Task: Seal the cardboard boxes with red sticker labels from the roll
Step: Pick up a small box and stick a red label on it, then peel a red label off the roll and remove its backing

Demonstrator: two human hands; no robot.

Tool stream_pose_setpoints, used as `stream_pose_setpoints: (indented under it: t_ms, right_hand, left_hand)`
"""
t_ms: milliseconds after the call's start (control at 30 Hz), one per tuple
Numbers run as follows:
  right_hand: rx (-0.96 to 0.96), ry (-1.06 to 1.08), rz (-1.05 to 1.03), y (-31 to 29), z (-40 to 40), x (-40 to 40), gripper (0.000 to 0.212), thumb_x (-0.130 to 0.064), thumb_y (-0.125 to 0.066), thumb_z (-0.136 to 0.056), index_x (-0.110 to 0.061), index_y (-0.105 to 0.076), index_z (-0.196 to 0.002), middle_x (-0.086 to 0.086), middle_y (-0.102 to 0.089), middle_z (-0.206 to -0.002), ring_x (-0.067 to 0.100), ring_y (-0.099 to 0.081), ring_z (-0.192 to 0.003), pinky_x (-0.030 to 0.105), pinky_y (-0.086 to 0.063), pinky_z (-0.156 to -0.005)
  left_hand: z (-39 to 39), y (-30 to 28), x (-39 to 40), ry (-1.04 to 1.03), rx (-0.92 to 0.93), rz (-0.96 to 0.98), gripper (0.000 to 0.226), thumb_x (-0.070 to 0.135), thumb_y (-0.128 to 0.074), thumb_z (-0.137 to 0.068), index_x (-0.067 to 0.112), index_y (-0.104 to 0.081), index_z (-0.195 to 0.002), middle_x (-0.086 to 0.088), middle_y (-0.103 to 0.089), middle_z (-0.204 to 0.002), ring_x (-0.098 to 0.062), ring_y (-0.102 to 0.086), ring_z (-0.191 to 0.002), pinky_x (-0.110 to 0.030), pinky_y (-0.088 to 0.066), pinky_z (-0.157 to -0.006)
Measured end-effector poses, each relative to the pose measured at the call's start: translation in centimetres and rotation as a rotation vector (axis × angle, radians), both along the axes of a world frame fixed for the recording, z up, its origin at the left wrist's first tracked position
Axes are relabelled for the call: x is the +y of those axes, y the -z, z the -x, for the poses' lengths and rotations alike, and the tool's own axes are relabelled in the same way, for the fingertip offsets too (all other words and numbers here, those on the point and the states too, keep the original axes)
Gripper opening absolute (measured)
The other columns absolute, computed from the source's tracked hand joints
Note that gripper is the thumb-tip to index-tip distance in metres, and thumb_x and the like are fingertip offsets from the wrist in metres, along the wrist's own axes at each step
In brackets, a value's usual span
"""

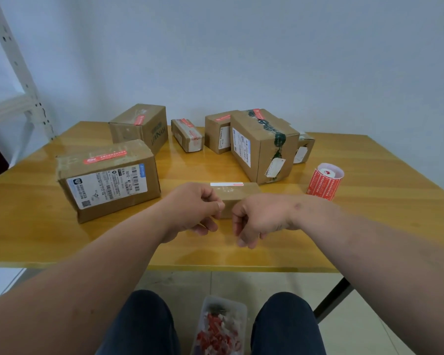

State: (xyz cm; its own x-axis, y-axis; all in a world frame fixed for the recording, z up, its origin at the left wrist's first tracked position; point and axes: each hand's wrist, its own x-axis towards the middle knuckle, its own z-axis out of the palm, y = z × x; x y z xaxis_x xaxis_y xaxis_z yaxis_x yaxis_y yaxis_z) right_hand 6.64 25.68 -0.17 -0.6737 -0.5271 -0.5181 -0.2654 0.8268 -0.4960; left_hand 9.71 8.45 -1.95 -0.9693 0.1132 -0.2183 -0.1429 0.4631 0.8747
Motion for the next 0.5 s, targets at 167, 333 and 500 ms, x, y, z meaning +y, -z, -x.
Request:
stream_pose_setpoints:
  t_ms: [167, 333, 500]
  right_hand:
    - [0.178, 0.102, 0.126, -1.5, 1.1, 1.6, 0.010, -0.012, -0.072, -0.082, -0.015, -0.065, -0.087, -0.006, -0.066, -0.070, 0.009, -0.063, -0.064, 0.027, -0.048, -0.063]
    - [0.526, 0.216, 0.169, -2.1, 2.7, 4.4, 0.009, -0.017, -0.068, -0.086, -0.021, -0.062, -0.079, -0.008, -0.062, -0.081, 0.002, -0.053, -0.068, 0.012, -0.035, -0.055]
    - [0.840, 0.382, 0.051, -1.6, 5.2, 8.6, 0.007, -0.018, -0.058, -0.086, -0.025, -0.059, -0.087, -0.008, -0.053, -0.090, 0.016, -0.053, -0.092, 0.024, -0.046, -0.071]
  left_hand:
    - [0.8, -1.3, 1.2, -0.065, 0.182, 0.059, 0.009, 0.020, -0.061, -0.095, 0.015, -0.066, -0.090, -0.006, -0.070, -0.084, -0.011, -0.061, -0.064, -0.023, -0.054, -0.057]
    - [2.9, -2.5, 3.8, -0.083, 0.421, 0.228, 0.010, 0.023, -0.061, -0.092, 0.025, -0.066, -0.084, 0.004, -0.065, -0.075, -0.009, -0.056, -0.069, -0.026, -0.049, -0.062]
    - [5.4, -2.4, 6.7, -0.017, 0.436, 0.241, 0.006, 0.022, -0.061, -0.093, 0.026, -0.066, -0.090, 0.010, -0.061, -0.078, -0.004, -0.055, -0.071, -0.017, -0.044, -0.061]
